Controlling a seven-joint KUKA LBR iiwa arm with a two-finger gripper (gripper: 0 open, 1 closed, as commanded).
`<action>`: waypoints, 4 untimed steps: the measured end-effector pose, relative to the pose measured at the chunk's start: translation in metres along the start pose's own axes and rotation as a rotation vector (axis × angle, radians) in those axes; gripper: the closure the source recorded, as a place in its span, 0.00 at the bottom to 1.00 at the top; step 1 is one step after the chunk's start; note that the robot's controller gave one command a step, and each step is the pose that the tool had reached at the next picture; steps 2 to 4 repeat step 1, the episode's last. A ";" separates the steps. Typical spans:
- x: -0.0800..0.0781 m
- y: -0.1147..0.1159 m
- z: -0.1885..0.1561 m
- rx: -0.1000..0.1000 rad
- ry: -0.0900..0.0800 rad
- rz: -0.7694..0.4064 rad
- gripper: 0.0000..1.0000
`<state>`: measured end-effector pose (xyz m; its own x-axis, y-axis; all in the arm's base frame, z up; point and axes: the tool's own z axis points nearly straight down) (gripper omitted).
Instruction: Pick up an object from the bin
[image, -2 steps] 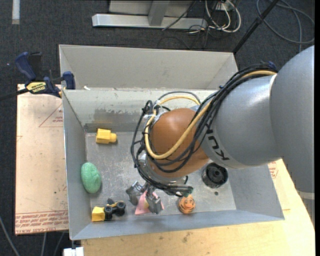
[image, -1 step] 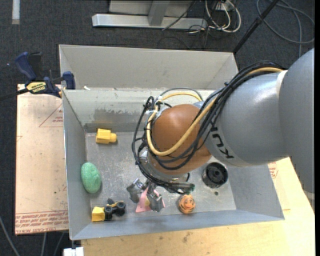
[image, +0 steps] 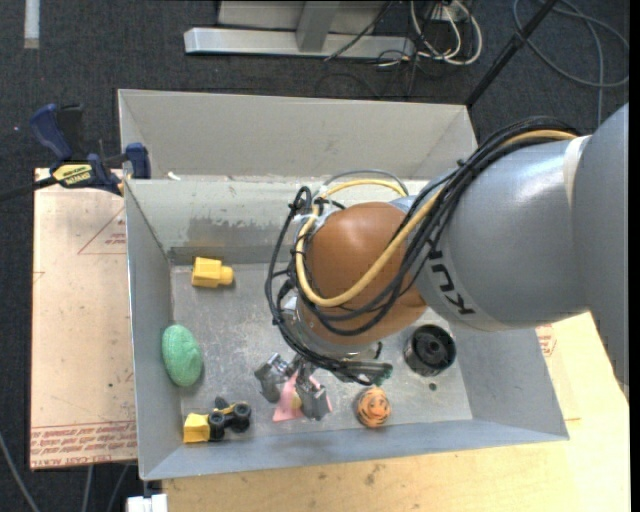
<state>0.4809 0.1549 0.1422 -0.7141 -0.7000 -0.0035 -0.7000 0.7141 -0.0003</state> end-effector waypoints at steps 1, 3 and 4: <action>0.000 0.000 -0.008 -0.001 0.001 0.000 1.00; 0.000 0.000 -0.008 -0.001 0.001 0.000 1.00; 0.000 0.000 -0.008 -0.001 0.001 0.000 1.00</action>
Offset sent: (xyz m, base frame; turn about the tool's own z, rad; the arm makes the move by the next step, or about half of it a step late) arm 0.0000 0.0001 0.0071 0.0000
